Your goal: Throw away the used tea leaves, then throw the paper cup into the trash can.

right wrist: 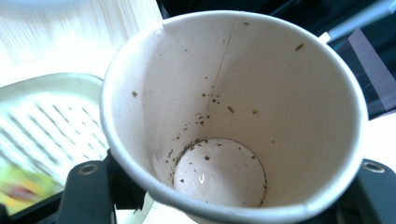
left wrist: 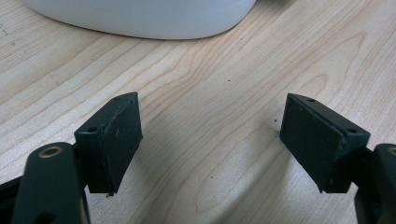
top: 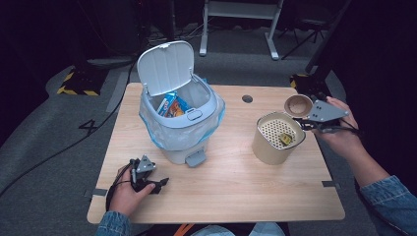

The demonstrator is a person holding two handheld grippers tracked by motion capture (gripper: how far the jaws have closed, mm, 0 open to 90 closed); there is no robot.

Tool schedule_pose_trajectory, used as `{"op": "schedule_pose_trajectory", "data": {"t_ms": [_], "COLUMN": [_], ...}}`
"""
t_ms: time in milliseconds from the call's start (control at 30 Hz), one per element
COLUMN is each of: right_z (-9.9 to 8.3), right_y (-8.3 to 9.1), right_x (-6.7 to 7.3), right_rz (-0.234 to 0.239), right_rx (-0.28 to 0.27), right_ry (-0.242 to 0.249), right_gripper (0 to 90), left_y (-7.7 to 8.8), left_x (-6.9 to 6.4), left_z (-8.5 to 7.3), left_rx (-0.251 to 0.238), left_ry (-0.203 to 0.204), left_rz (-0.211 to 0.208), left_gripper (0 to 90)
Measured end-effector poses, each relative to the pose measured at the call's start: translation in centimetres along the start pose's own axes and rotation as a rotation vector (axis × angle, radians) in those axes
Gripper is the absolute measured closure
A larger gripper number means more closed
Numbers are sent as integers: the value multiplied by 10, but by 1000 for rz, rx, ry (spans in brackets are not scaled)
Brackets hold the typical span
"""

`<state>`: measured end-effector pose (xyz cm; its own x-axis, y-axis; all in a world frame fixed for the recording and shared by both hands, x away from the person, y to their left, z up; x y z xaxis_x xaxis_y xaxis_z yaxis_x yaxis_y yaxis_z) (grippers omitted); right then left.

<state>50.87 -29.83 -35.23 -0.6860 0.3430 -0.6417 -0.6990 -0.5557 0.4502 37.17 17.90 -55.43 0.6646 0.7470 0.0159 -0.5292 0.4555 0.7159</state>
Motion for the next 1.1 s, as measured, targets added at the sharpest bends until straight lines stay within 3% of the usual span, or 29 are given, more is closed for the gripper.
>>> {"op": "schedule_pose_trajectory", "data": {"t_ms": [67,167,233,367,533,633,900,1100], "right_z": [-5,-9,-10,-12,-10,-8,-4,11], "right_y": [0,0,1,1,2,2,0,-2], "right_x": [-3,-5,-4,-1,-1,0,5,6], "right_rz": [44,105,185,273,307,331,338,349], "right_rx": [-24,-71,-89,-116,-148,-148,-117,-130], "right_ry": [-145,-305,-464,-643,-692,-696,-675,-643], "right_gripper": [325,324,321,316,313,313,311,309], "left_y": [0,0,0,0,0,0,0,0], "left_x": [0,0,0,0,0,0,0,0], "left_z": [0,0,0,0,0,0,0,0], "left_rx": [0,0,0,-2,0,0,0,0], "left_ry": [3,1,0,0,2,0,2,0], "left_rz": [-2,-1,-1,0,-1,0,-1,0], "left_gripper": [209,209,209,209,208,209,209,209]}}
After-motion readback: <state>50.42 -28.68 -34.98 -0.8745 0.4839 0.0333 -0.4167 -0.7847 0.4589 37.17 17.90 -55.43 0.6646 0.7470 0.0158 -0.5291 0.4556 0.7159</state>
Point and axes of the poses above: each handheld gripper's, and its own axes: y roughly backward along the jaws, z roughly out of its top, x roughly to its left, the point moved 7 cm from there along -y, roughly forward along the jaws, and after that the axes turned 3 degrees about z, right-handed, at the moved point
